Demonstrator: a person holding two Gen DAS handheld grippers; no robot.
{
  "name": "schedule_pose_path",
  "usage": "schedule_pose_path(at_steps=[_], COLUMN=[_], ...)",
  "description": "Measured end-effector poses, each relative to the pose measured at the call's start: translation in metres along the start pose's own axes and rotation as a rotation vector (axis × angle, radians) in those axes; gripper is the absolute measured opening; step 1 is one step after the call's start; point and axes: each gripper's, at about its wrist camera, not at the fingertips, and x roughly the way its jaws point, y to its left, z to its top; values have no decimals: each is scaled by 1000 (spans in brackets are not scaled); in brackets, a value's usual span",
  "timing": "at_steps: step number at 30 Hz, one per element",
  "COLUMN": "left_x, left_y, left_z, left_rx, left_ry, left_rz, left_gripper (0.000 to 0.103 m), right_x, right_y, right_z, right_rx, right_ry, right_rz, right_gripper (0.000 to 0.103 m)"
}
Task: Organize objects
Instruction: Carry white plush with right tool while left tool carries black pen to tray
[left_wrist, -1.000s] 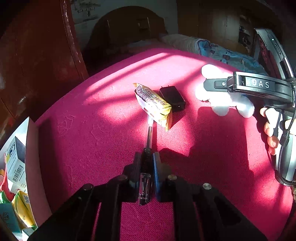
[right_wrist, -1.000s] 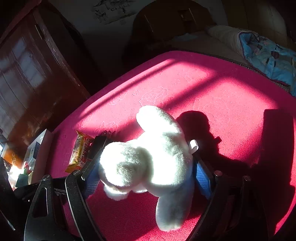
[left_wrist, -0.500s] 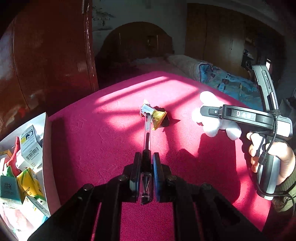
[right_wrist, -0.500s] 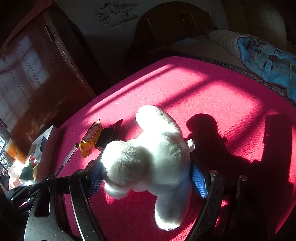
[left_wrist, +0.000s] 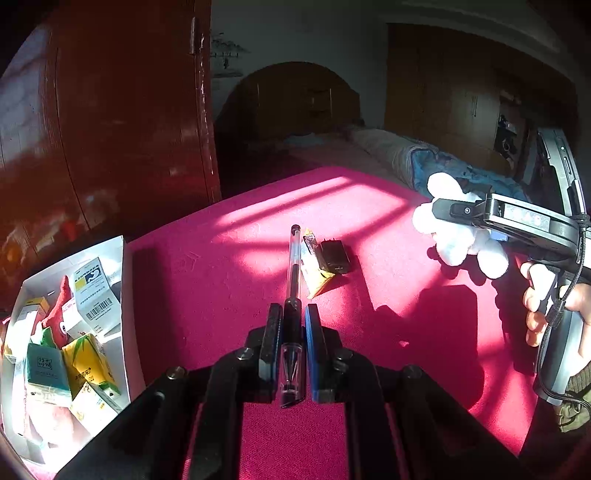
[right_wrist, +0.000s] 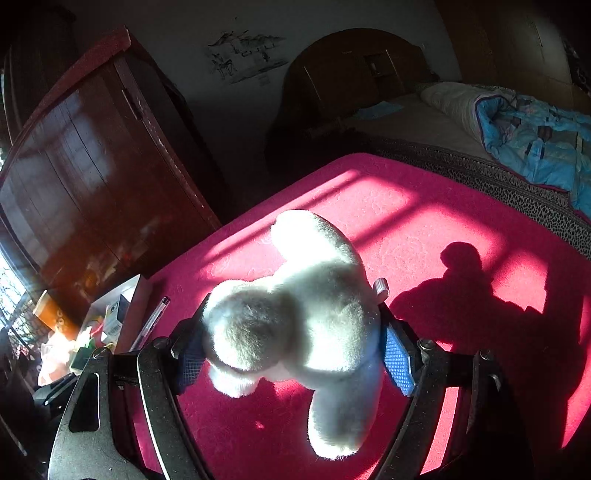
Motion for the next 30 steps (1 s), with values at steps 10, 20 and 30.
schedule_pose_path(at_steps=[10,20,30], left_x=[-19,-37,-55], left_y=[22,43,59], left_z=[2,1,-1], left_rx=[-43,-93,-138], left_ry=[-60,-106,-144], left_rz=[41,80,110], left_gripper=[10,10,10], right_x=[-8,-8,-10], right_y=[9,28,51], right_z=[0,-3,-8], right_rx=[-12,-42,-85], right_ry=[-4,18,29], right_rz=[9,54,79], right_gripper=[80,80,80])
